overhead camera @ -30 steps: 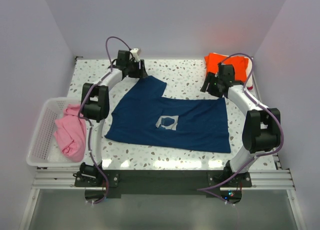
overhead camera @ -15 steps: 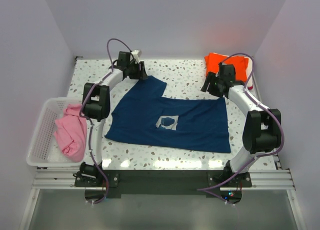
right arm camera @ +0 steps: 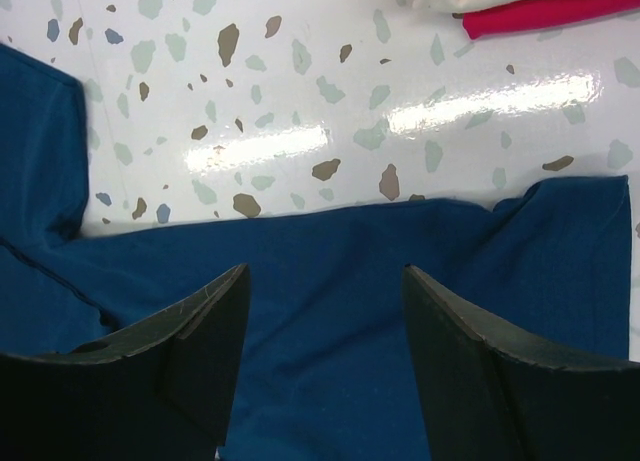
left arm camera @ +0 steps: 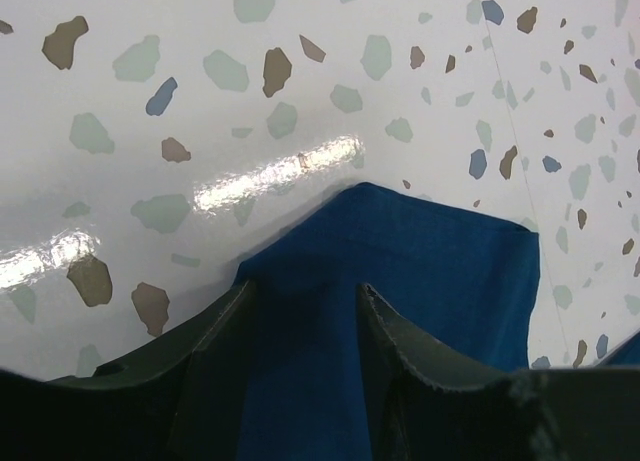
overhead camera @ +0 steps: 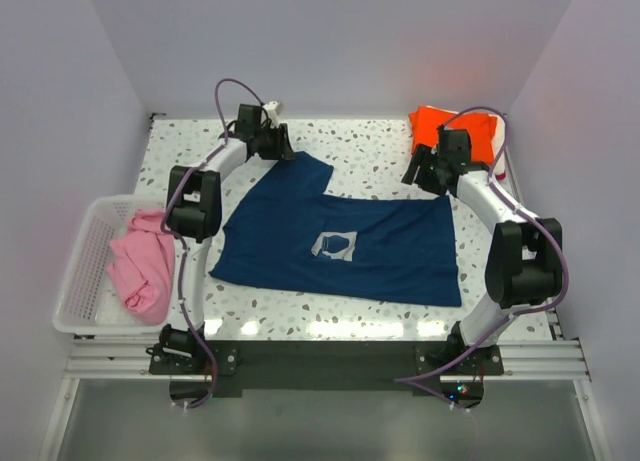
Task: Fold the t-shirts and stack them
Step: Fold the tshirt
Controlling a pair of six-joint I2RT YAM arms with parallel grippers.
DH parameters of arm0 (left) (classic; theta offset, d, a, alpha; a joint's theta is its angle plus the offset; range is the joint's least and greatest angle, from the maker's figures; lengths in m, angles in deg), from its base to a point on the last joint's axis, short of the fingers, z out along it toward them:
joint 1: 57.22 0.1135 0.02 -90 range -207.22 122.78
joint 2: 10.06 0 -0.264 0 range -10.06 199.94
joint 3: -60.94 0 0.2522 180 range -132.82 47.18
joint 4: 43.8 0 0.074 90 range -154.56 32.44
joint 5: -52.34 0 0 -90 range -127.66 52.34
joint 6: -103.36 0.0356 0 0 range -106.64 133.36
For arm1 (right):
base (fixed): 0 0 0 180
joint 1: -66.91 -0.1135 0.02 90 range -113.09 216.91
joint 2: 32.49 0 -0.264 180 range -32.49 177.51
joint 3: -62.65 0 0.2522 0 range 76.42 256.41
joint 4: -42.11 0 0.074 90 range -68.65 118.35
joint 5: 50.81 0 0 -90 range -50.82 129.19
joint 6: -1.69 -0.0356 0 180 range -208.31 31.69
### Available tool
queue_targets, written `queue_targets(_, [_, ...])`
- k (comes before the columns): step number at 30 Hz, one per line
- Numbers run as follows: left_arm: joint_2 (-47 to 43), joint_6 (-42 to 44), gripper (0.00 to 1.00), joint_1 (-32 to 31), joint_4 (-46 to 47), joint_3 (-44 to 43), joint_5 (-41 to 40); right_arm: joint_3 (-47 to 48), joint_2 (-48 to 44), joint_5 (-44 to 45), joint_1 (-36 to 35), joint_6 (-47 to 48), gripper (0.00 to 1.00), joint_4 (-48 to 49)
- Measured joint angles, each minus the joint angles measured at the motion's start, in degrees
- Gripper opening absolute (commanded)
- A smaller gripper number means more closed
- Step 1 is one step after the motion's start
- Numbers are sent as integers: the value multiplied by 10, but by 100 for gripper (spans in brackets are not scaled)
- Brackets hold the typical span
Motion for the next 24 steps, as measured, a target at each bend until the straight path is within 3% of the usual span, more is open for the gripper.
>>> queue_targets(12, [0, 7, 49, 0, 0, -8, -45, 0, 0, 0, 0, 0, 65, 0])
queue_targets(24, [17, 6, 45, 0, 0, -18, -13, 0, 0, 0, 1, 0, 65, 0])
